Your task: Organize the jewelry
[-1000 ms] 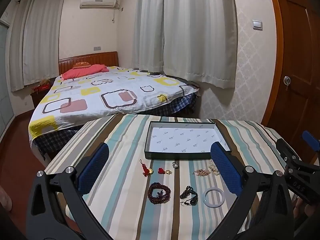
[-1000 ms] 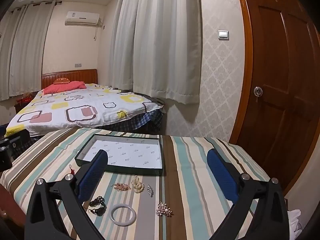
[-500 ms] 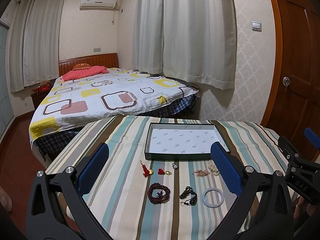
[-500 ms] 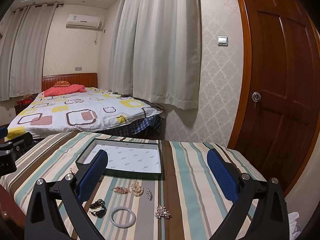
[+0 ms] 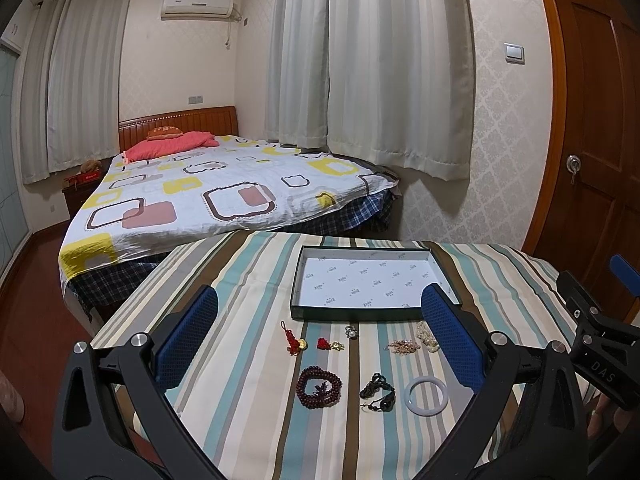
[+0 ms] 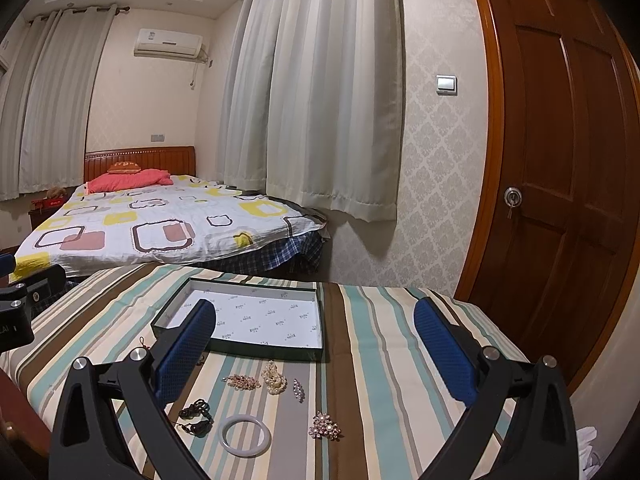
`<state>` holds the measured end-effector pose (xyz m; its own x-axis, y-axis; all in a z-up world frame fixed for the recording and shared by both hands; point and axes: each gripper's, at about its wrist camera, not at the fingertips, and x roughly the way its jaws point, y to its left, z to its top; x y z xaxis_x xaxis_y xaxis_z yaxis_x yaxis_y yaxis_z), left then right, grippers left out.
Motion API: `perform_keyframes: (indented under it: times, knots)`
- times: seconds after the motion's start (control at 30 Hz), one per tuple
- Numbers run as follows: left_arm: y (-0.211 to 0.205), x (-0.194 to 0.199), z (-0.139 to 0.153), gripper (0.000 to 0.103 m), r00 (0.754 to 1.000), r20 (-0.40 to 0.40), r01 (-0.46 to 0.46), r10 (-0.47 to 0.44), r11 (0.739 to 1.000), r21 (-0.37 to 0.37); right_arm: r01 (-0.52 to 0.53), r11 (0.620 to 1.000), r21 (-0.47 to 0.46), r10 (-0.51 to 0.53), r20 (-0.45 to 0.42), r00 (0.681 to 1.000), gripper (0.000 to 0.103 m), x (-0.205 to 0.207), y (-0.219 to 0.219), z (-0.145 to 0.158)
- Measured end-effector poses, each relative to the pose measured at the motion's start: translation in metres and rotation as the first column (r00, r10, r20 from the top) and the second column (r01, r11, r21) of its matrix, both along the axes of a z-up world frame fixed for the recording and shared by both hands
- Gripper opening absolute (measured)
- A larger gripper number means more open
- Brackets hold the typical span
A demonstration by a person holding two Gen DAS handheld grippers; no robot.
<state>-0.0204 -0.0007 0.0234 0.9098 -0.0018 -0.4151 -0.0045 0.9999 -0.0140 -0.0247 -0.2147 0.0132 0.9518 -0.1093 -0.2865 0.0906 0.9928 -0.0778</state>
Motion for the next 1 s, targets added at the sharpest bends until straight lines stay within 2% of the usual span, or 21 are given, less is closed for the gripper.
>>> perform_keyframes:
  times: [0.1,0.23,1.0]
  knots:
    - [0.0,0.0,0.0,0.099,1.0,0.0,0.0,0.0,1.0,-0.001,-0.001,1.0,-0.002,0.001,-0.001,1.0,0.097,0.002,-0.001,0.003]
    - [0.0,-0.001,0.002,0.099,1.0,-0.002,0.001,-0.001,1.0,-0.002,0.004,1.0,0.001,-0.004,0.005,1.0,0.097,-0.003,0.004,-0.008]
    - [0.0,0.0,0.001,0.099,1.0,-0.003,-0.001,0.001,1.0,-0.003,0.004,1.0,-0.004,-0.004,0.007,1.0,0.097,-0.003,0.004,-0.004]
